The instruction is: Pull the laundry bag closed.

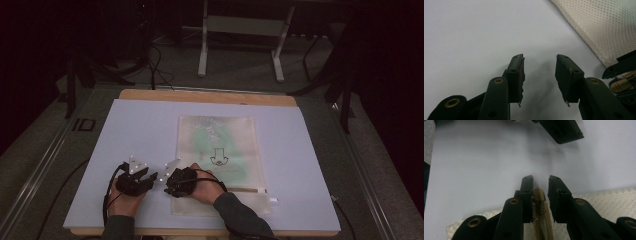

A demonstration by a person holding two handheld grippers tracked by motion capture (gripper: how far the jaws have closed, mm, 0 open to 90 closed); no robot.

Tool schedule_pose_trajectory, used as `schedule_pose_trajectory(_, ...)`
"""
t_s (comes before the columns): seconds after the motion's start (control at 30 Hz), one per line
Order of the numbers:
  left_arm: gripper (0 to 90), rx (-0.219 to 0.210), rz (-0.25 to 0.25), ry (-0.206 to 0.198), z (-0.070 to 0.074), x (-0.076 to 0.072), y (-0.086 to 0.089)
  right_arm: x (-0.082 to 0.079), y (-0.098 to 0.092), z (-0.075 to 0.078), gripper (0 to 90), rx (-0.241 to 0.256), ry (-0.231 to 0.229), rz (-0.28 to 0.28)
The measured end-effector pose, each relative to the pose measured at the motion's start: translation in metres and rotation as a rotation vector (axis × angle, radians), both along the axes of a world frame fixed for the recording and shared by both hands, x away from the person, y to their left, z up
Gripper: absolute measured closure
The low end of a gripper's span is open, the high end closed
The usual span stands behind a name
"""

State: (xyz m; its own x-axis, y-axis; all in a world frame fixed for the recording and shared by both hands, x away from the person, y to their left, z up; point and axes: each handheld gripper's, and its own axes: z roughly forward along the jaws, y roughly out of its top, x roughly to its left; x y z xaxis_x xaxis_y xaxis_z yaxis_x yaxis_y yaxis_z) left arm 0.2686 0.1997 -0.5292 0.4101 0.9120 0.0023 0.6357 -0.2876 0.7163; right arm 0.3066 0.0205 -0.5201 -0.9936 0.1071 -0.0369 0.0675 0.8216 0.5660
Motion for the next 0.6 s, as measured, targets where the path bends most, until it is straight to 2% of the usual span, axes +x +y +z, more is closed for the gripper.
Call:
schedule_pose_trajectory(0.2, 58.0, 0.000, -0.001, 0.000, 0.0000, -0.0001, -0.0002, 0.0012, 0.0012, 0.0001, 75.8, -0.004, -0.001, -0.001)
schedule_pose_trajectory(0.3, 57.9, 0.000, -0.001, 0.001, -0.0002, 0.0000, -0.0001, 0.0031, -0.0003, -0.0004, 79.4, 0.005, 0.017, -0.007)
schedule_pose_trajectory(0.47, 58.0, 0.000, -0.002, 0.000, -0.0002, 0.0002, -0.0005, -0.0005, 0.0036, 0.0019, 81.4, -0.028, -0.012, 0.011)
schedule_pose_trajectory(0.57, 58.0, 0.000, -0.001, 0.000, 0.0001, 0.0000, -0.0002, -0.0012, 0.0042, 0.0025, 81.5, -0.026, -0.019, 0.018)
schedule_pose_trajectory(0.6, 58.0, 0.000, 0.000, 0.000, 0.0000, 0.0000, -0.0001, -0.0014, 0.0032, 0.0041, 81.5, -0.007, -0.013, 0.010)
